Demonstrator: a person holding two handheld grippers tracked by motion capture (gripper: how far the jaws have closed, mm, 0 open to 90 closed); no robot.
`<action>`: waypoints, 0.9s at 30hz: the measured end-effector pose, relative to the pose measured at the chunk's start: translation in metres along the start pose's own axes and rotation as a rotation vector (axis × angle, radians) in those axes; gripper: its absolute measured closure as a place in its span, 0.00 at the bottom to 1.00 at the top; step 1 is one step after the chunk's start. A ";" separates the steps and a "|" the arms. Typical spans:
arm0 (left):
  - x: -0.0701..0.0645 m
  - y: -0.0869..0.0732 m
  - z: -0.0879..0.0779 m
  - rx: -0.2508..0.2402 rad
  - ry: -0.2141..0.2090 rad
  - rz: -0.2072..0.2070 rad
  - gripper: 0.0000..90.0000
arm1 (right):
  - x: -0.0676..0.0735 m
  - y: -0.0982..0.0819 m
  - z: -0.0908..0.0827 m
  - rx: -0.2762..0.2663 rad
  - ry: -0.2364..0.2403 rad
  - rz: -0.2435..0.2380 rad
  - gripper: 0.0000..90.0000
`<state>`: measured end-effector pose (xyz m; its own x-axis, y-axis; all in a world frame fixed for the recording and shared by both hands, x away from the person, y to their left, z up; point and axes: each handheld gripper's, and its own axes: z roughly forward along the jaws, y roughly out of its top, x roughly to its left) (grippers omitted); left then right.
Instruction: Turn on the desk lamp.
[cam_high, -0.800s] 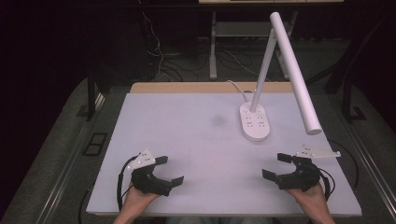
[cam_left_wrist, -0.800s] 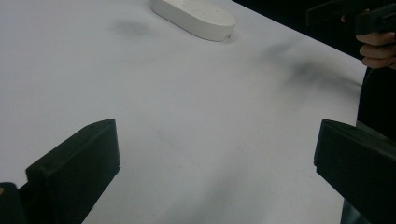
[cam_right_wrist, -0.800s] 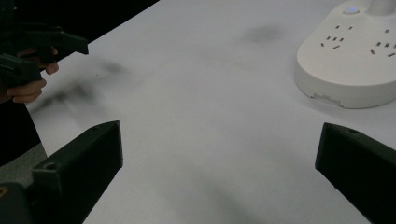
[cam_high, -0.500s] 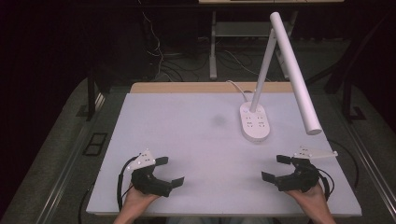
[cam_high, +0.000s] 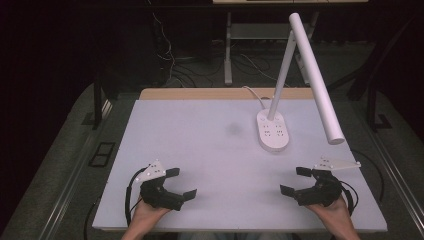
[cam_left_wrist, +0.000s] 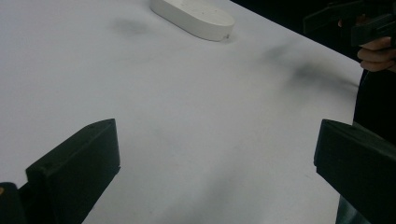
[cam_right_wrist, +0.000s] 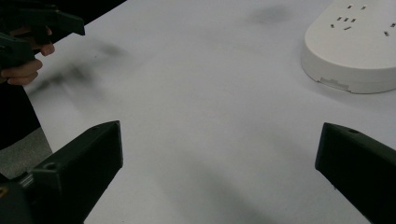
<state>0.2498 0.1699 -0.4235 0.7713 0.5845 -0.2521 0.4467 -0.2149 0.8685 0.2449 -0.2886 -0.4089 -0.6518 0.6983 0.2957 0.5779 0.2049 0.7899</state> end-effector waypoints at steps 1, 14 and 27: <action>0.000 0.000 0.000 0.000 0.001 0.000 0.00 | 0.000 0.000 0.000 0.000 0.000 -0.001 0.01; 0.001 0.000 -0.001 0.002 0.015 -0.004 0.00 | -0.002 0.002 -0.001 0.027 0.005 0.003 0.01; 0.002 -0.001 0.000 0.014 0.020 -0.009 0.00 | -0.006 0.020 -0.001 0.055 0.029 -0.002 0.01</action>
<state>0.2506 0.1714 -0.4250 0.7581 0.6021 -0.2506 0.4598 -0.2209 0.8601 0.2601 -0.2894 -0.3946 -0.6663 0.6782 0.3100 0.6024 0.2445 0.7598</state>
